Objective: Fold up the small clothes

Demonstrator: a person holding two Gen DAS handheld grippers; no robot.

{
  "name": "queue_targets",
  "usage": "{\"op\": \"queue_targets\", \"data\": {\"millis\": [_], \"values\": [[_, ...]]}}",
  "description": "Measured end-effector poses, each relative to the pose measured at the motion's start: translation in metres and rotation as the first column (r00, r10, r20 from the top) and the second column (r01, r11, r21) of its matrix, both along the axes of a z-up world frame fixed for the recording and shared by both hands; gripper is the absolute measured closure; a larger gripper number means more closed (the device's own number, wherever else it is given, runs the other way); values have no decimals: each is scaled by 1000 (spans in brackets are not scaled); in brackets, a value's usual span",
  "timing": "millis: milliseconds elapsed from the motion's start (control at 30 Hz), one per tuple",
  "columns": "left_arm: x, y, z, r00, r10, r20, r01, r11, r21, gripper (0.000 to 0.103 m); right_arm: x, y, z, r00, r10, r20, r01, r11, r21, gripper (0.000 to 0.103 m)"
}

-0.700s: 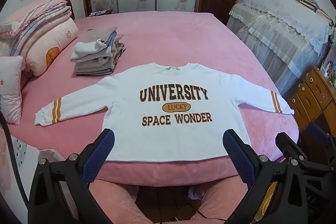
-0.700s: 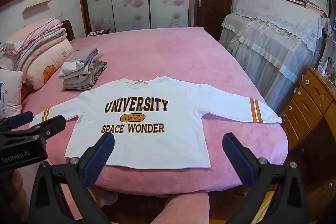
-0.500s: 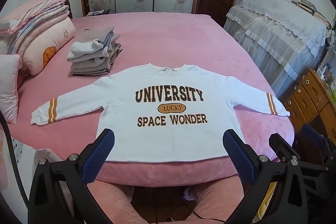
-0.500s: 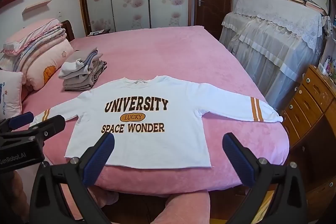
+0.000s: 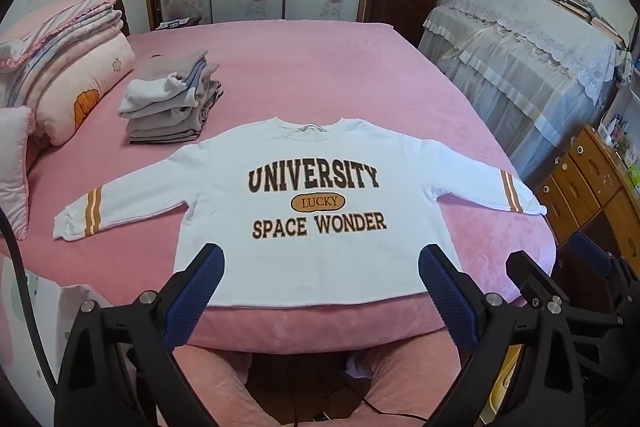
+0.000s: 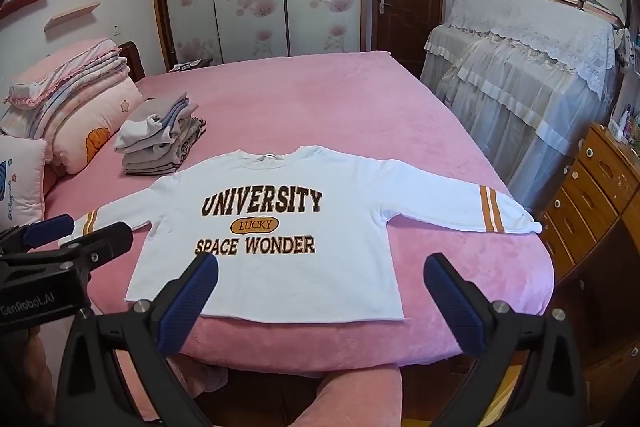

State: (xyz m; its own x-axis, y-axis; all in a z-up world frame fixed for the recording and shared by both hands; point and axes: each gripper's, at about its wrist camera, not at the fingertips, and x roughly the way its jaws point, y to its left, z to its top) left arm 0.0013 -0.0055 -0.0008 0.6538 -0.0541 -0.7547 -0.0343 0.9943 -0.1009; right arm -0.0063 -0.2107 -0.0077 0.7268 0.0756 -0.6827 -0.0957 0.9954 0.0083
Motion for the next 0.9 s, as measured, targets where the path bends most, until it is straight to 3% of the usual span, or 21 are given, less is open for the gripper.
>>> {"op": "queue_targets", "data": {"millis": [900], "values": [[-9,-1,2,1000,3,0,-3,1000,-1,2,-12,-4,12,999,-5,52,6,1000,-31,0]]}}
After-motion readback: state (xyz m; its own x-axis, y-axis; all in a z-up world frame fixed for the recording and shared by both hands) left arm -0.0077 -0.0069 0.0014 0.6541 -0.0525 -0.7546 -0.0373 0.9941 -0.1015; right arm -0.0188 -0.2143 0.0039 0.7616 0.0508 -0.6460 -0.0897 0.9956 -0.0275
